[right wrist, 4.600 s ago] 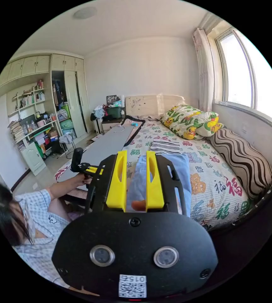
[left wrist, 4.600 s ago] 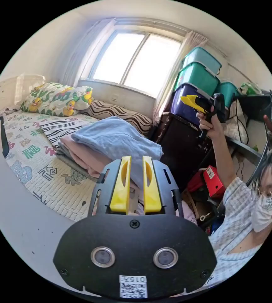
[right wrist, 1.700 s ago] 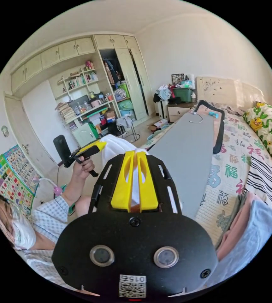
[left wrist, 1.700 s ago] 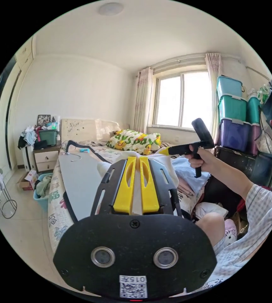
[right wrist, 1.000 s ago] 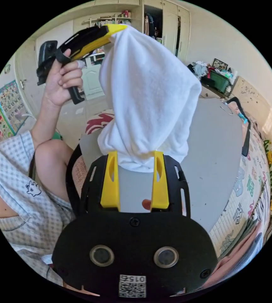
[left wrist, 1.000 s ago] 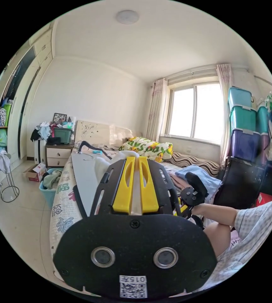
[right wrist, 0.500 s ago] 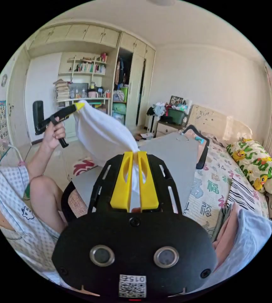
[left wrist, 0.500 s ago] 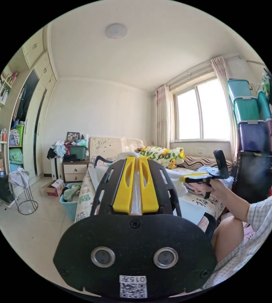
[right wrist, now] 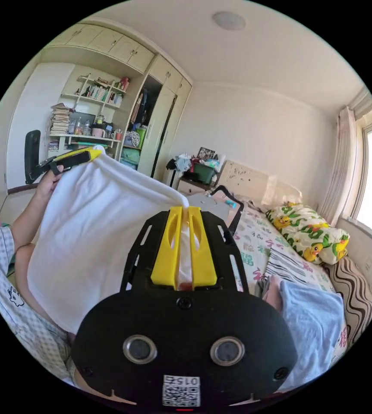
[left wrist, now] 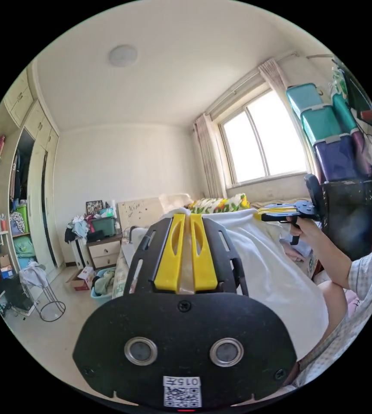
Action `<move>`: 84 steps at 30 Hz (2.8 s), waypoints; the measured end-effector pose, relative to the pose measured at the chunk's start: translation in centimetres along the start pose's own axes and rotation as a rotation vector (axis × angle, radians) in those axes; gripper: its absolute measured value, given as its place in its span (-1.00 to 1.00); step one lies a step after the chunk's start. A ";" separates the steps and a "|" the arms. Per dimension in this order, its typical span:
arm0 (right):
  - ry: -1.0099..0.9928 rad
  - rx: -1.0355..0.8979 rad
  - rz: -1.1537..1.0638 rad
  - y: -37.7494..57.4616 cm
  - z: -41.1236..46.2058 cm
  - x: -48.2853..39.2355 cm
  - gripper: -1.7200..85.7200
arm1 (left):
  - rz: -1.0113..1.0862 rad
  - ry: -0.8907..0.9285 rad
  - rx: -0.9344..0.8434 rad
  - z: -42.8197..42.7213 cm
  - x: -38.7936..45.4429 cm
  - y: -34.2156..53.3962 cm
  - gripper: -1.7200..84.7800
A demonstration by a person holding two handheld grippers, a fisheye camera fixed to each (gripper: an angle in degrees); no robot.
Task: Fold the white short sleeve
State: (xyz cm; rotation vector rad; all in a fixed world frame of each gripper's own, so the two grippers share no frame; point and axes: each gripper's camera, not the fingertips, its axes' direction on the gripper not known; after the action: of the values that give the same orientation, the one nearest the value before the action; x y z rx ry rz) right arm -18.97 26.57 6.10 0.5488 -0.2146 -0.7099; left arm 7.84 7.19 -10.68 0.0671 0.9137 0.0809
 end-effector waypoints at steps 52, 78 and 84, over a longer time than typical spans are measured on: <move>-0.587 -0.415 0.085 3.3 5.8 14.6 -0.66 | -0.081 0.656 -0.682 25.3 -7.7 6.3 -0.69; -0.105 0.546 0.397 -16.3 -26.3 12.6 -0.96 | -0.332 -0.153 0.414 -5.3 6.3 1.4 -0.96; 0.176 0.934 0.320 -16.1 -36.3 4.3 -0.96 | -0.325 -0.260 0.822 -14.6 15.1 2.7 -0.97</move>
State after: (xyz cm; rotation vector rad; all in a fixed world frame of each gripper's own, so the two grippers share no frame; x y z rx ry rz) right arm -11.46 28.27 -33.14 1.4239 -0.4615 -0.2077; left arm 5.28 11.68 -31.22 0.6739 0.6379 -0.5990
